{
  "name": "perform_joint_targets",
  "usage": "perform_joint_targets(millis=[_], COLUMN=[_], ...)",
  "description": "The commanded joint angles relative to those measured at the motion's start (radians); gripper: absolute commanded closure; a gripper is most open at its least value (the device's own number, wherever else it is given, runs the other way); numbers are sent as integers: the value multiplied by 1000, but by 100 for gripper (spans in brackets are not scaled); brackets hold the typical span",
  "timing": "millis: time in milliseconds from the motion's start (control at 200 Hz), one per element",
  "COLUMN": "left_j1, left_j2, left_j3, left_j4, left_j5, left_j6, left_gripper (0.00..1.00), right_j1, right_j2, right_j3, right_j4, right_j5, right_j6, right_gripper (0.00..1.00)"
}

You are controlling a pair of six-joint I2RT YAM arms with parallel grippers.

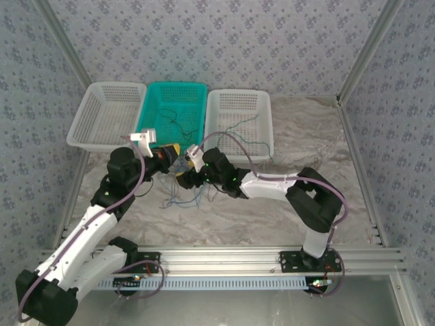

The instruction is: Untangle the cables

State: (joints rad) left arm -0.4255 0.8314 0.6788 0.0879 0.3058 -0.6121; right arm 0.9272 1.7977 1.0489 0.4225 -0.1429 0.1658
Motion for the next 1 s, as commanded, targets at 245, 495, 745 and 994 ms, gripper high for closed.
perform_joint_targets(millis=[245, 495, 745, 994], left_j1=[-4, 94, 261, 374], left_j2=[-64, -25, 5, 87], left_j3=[93, 365, 523, 729], left_j4=[-136, -496, -515, -546], left_j5=[-129, -303, -232, -208], left_j6=[-35, -44, -61, -4], left_gripper=[100, 100, 100, 100], right_j1=[-22, -35, -73, -93], right_j2=[-15, -34, -27, -27], right_j3=[-76, -182, -210, -299], right_j4=[18, -159, -224, -216], right_j5=[-6, 74, 70, 78], right_j6=[67, -38, -67, -51], right_gripper=[99, 100, 100, 100])
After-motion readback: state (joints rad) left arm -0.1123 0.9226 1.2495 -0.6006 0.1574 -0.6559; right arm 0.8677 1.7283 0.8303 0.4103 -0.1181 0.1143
